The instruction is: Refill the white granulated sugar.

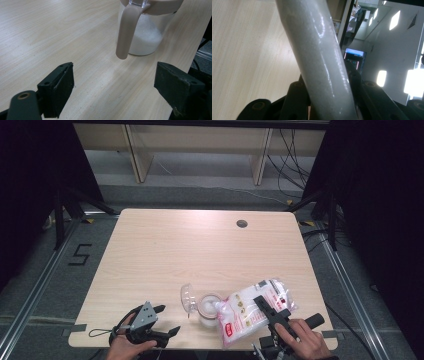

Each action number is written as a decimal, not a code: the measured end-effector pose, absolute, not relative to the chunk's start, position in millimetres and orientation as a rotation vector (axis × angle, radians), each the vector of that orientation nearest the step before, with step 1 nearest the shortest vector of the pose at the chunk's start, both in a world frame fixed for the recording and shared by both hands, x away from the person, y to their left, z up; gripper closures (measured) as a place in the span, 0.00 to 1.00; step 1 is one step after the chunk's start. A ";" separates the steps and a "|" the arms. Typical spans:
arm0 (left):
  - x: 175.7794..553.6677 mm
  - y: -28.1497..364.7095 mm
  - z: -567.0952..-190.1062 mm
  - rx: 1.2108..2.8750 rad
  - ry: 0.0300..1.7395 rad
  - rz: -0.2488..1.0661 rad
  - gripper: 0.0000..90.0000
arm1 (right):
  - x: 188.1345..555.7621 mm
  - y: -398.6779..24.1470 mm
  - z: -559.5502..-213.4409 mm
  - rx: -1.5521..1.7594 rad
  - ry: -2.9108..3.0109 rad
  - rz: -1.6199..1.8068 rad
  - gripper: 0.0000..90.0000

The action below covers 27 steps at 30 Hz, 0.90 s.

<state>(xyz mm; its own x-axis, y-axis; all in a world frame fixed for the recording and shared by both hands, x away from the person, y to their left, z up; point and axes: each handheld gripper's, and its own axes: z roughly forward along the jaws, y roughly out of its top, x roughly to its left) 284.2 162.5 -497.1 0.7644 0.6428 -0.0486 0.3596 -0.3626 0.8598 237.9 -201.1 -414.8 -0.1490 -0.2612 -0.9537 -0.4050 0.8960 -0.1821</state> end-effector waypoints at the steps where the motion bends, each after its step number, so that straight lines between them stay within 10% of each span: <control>1: 283.5 162.3 -497.0 1.986 0.764 0.365 0.18 | 237.8 -200.8 -414.9 -0.502 1.741 0.140 0.79; 27: 283.5 162.8 -496.6 1.990 0.762 0.357 0.18 | 242.5 -208.1 -417.0 -0.486 1.764 0.195 0.80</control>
